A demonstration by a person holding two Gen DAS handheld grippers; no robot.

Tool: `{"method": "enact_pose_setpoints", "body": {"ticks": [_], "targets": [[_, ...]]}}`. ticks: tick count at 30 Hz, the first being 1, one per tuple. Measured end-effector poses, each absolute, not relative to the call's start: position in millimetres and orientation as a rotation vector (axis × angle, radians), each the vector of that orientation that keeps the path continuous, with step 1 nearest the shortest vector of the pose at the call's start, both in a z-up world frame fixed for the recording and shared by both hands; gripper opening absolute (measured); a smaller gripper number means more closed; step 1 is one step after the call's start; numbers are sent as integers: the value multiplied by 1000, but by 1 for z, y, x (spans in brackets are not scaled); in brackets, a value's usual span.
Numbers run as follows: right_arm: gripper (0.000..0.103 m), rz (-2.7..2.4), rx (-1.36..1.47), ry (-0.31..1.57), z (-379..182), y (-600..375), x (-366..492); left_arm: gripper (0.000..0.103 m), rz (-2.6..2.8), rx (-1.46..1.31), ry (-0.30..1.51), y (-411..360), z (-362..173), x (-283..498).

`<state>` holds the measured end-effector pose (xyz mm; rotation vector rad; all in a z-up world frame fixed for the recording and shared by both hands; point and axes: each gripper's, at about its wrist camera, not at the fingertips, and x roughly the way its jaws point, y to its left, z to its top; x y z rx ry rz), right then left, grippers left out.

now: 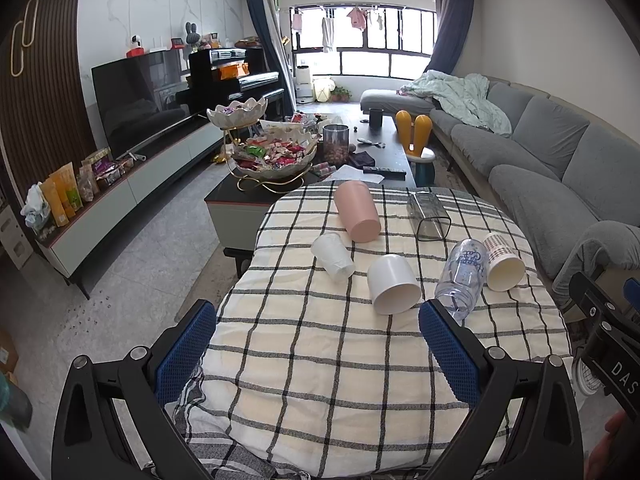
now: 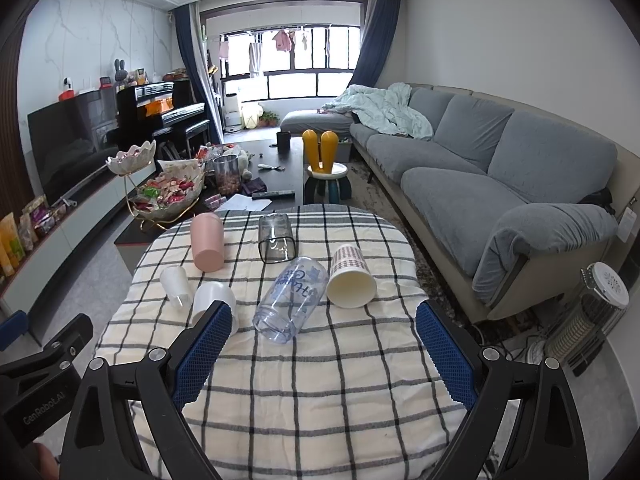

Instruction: Flip cup upside down

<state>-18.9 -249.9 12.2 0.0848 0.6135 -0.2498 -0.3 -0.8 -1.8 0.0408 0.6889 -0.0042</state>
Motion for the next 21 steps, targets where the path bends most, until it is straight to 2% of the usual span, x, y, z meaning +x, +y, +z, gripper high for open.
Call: {"method": "enact_pose_setpoints", "body": {"ticks": [21], "targets": [[93,-243,93,635,6,-249,-17,103,-8,40,694,-4,-7,0]]}}
